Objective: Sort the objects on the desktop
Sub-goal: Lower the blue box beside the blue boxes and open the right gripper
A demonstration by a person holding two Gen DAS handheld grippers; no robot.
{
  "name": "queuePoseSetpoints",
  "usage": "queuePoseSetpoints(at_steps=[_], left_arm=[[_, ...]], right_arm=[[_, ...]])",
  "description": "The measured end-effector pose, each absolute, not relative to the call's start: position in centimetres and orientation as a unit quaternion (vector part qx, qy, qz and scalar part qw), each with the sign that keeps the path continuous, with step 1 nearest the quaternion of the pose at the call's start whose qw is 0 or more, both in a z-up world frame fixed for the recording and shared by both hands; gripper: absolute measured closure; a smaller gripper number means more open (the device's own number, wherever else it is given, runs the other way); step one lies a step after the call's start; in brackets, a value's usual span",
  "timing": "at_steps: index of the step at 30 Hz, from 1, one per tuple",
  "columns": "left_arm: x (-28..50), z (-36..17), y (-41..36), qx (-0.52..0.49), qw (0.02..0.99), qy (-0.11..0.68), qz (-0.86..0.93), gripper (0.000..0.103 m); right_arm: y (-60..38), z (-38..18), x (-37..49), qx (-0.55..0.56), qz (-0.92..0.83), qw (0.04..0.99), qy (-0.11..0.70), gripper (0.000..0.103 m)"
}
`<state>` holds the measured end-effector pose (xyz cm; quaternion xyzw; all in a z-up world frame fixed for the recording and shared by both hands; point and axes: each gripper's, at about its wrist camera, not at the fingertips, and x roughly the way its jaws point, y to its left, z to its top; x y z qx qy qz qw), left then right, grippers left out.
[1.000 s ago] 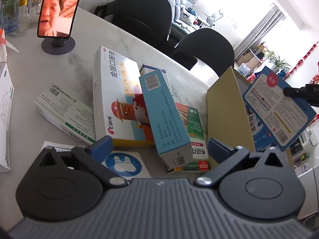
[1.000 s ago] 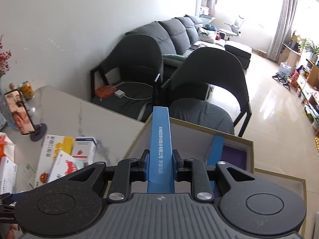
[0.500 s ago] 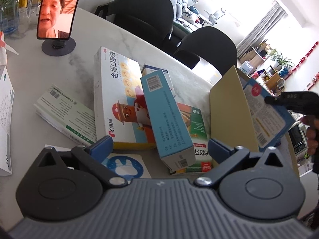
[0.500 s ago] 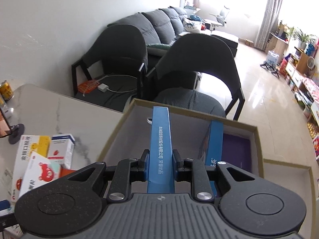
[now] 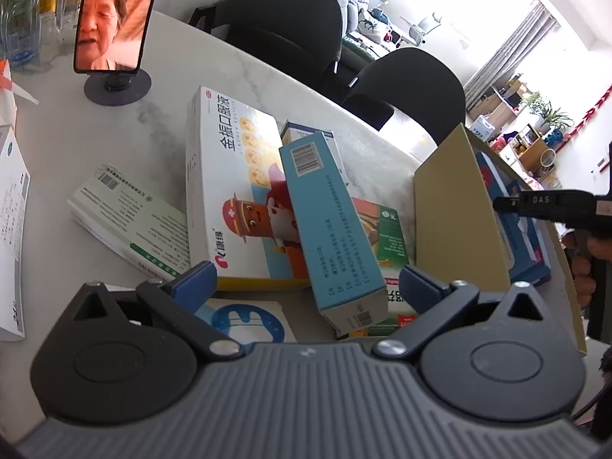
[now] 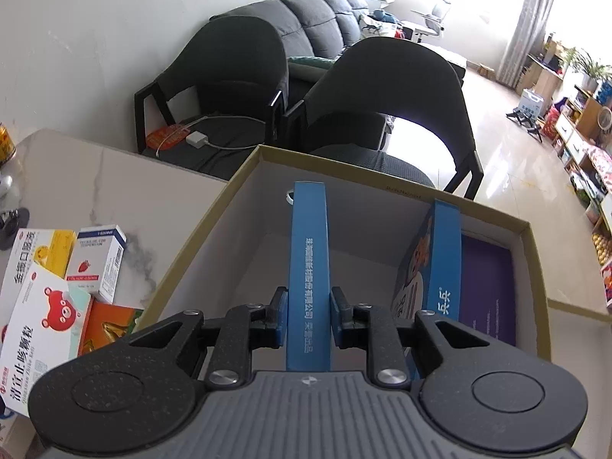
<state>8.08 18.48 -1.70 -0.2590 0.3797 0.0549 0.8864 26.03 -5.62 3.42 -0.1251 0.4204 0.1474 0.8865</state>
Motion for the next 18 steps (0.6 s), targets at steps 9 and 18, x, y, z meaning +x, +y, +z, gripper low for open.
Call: queuePoseSetpoints(at_steps=[9, 18], left_arm=[[7.8, -1.4, 18.4, -0.263, 0.888, 0.374, 0.048, 0.0], [7.8, -1.7, 18.2, -0.263, 0.887, 0.378, 0.046, 0.0]], right_arm=[[-4.9, 2.9, 26.2, -0.161, 0.133, 0.889, 0.407, 0.077], [-5.0, 1.8, 25.7, -0.176, 0.086, 0.903, 0.382, 0.078]])
